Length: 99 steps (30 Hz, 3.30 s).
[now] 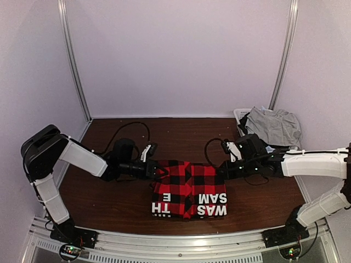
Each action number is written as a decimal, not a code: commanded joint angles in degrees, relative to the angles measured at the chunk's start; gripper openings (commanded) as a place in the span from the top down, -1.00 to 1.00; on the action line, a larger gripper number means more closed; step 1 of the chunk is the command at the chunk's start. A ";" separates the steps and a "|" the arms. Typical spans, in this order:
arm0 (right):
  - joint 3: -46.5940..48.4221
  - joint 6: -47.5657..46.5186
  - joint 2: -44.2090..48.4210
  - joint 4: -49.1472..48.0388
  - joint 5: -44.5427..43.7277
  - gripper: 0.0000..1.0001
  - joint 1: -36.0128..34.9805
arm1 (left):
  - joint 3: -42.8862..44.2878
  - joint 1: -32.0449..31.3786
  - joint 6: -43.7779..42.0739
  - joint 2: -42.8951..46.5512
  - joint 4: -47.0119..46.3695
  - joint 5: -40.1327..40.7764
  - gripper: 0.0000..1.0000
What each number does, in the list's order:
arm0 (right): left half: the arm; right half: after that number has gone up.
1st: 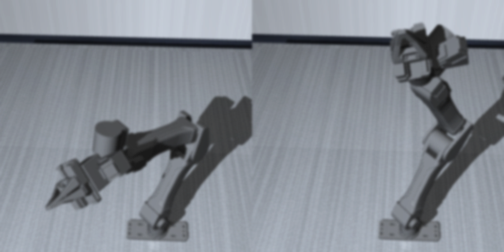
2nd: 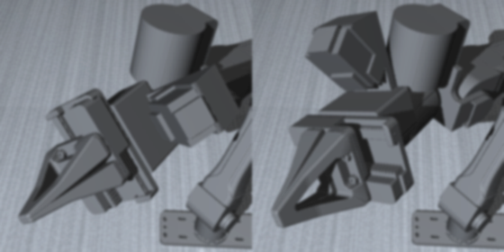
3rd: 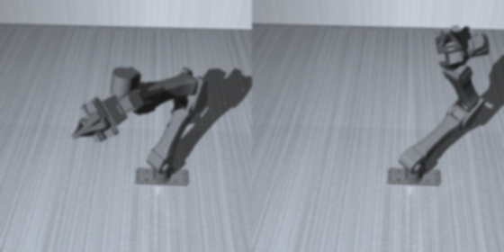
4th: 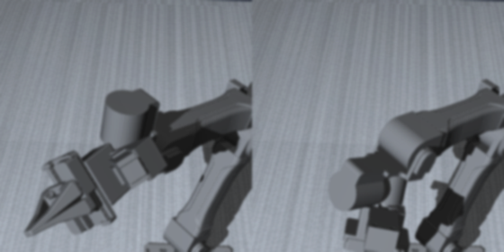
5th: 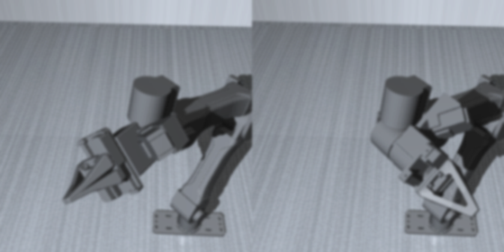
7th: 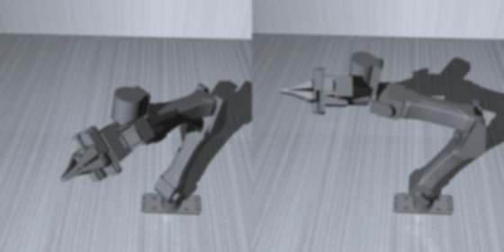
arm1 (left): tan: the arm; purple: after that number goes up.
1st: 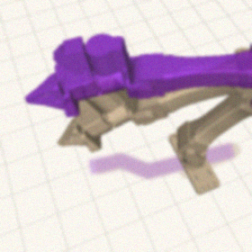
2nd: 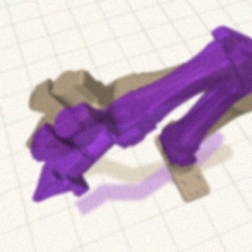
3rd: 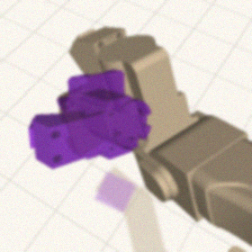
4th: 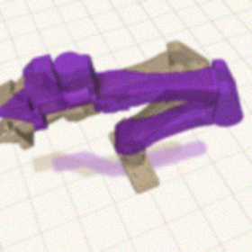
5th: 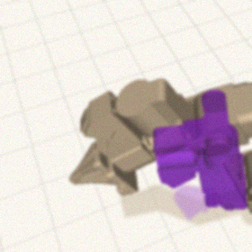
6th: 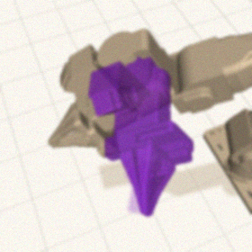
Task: Fold and stack the long sleeve shirts
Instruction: Move the square-folded shirt to the center of the board, then pick up the square-folded shirt from the center of the board.
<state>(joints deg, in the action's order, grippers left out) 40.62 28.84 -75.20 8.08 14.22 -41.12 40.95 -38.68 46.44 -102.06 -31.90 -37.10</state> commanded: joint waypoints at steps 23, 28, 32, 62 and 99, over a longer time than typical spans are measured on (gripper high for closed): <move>3.80 -3.70 -7.25 3.88 -11.15 -0.02 -0.40 | 5.78 0.28 -8.86 -0.11 16.17 17.88 -0.15; 6.48 -7.29 -5.78 6.50 -11.50 -0.66 -0.22 | 4.77 -0.28 -11.71 8.43 19.52 20.85 -0.30; 12.09 -11.24 -10.63 8.63 -6.97 -0.99 0.55 | 4.06 -5.77 -11.92 12.64 19.94 21.80 -0.37; 46.62 -37.19 -50.69 27.79 37.38 -1.00 9.67 | -6.88 -25.56 -19.02 6.30 10.51 30.78 -0.32; 31.86 -35.37 -52.15 17.99 54.12 0.27 7.25 | -3.37 -25.42 -25.91 7.58 21.46 40.82 -0.21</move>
<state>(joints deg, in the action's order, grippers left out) 74.83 -7.29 -124.42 23.62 68.75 -32.45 36.51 -64.55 22.48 -94.94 -13.74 1.98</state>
